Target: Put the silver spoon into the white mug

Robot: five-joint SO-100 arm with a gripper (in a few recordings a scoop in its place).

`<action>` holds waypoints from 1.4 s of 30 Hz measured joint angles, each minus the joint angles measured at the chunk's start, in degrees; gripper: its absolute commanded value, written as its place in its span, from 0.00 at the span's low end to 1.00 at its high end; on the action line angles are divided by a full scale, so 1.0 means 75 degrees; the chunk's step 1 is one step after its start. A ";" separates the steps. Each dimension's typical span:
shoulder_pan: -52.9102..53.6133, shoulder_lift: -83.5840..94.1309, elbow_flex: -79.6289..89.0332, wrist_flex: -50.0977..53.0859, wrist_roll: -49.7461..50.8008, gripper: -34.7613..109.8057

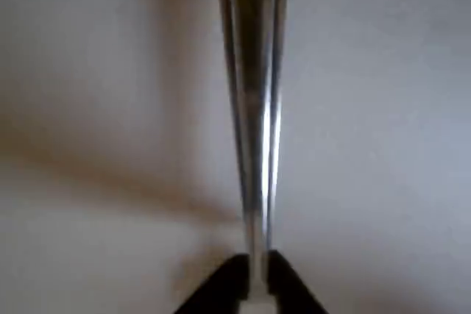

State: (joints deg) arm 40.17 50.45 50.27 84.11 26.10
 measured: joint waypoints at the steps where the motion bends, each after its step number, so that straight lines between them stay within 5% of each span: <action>1: 0.0000 0.0129 -0.0035 0.0082 0.0000 0.23; 23: -0.2262 0.3996 -0.0082 0.1980 -0.0117 0.23; 42: -0.4020 0.4078 -0.0082 0.2191 0.0094 0.23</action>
State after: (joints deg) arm 10.02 81.04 49.66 100.55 26.81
